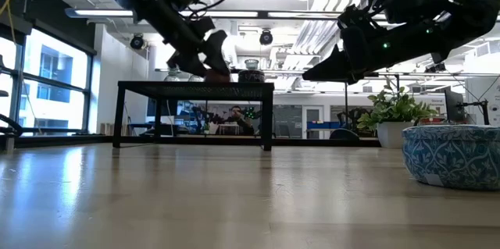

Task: Pick & Place candle stick holders
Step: Put the pink scented candle on the shelf

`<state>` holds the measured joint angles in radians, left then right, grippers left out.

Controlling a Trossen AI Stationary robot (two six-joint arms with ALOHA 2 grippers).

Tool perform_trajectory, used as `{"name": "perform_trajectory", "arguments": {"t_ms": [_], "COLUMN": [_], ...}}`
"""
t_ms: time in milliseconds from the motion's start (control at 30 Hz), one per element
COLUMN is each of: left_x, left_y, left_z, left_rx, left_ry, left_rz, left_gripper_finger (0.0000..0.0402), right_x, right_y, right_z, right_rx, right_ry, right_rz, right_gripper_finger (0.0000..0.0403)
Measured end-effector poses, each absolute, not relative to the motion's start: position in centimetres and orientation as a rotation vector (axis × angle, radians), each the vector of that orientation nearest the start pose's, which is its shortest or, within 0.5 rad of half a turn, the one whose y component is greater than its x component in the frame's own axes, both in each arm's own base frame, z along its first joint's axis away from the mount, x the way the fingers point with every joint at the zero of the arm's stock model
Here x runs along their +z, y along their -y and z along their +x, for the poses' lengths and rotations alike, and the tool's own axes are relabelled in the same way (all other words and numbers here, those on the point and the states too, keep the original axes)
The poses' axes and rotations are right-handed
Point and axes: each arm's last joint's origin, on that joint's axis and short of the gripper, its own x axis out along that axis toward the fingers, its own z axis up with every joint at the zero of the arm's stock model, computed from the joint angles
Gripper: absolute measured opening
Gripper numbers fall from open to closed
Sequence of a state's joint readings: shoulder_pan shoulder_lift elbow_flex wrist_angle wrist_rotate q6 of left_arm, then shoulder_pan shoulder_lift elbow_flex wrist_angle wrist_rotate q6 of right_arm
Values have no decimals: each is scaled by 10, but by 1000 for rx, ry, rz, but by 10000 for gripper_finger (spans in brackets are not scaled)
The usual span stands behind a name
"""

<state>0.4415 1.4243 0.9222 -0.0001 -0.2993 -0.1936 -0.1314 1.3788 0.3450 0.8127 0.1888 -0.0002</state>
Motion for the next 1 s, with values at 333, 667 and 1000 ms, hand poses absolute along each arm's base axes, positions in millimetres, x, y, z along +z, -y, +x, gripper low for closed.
{"name": "perform_trajectory", "arguments": {"t_ms": [333,667,1000], "left_x": [248,248,248], "left_y": [-147,-147,-146], "left_z": [280,280,281], "left_rx": [757,753,711], "left_ry": [-426,-429,-438], "left_rz": [-215,-216,-199], "left_gripper_finger": [293,318,321], "right_x": [162,162,162], "right_y": [37,37,37], "right_z": [238,238,238], "right_rx": [-321,-320,-318], "right_ry": [-222,-222,-222], "right_rz": [-8,-7,-7], "right_gripper_finger": [1,1,2]}}
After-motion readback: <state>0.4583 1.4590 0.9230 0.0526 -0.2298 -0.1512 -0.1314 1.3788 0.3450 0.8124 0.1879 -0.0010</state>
